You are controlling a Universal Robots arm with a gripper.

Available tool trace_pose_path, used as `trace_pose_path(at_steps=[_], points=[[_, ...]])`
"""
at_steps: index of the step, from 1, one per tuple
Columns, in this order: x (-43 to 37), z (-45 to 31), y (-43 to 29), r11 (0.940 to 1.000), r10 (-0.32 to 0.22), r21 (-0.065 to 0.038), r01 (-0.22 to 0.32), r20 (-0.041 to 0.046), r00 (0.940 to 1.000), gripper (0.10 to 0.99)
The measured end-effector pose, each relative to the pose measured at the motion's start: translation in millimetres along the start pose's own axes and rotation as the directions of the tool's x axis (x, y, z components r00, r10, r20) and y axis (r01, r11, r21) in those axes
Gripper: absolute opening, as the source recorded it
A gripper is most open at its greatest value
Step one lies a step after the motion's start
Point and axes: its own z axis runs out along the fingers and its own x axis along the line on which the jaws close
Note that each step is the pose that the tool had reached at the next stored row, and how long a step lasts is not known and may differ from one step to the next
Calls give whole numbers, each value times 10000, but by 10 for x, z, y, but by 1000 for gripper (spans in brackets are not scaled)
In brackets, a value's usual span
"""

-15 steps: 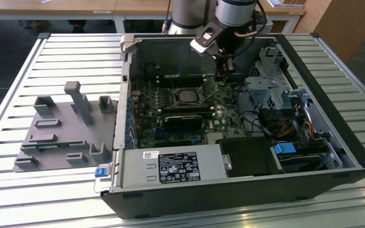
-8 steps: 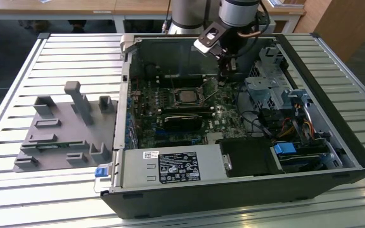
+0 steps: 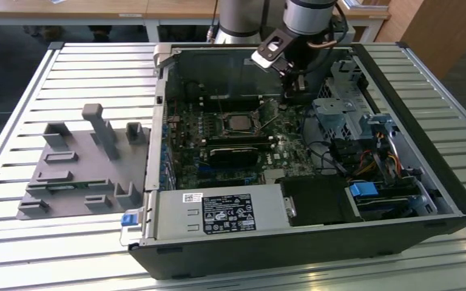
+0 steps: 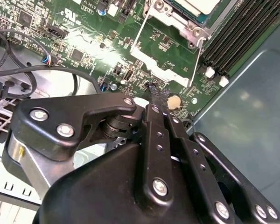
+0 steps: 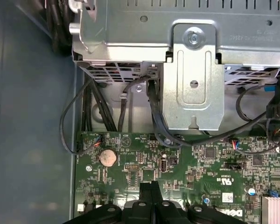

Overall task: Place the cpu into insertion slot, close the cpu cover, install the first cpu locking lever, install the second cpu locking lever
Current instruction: 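Close the cpu cover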

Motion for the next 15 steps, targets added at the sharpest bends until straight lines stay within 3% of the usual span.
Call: trace_pose_path(at_steps=[15], points=[[5, 115, 25, 10000, 2, 96, -2, 8, 10000, 106]])
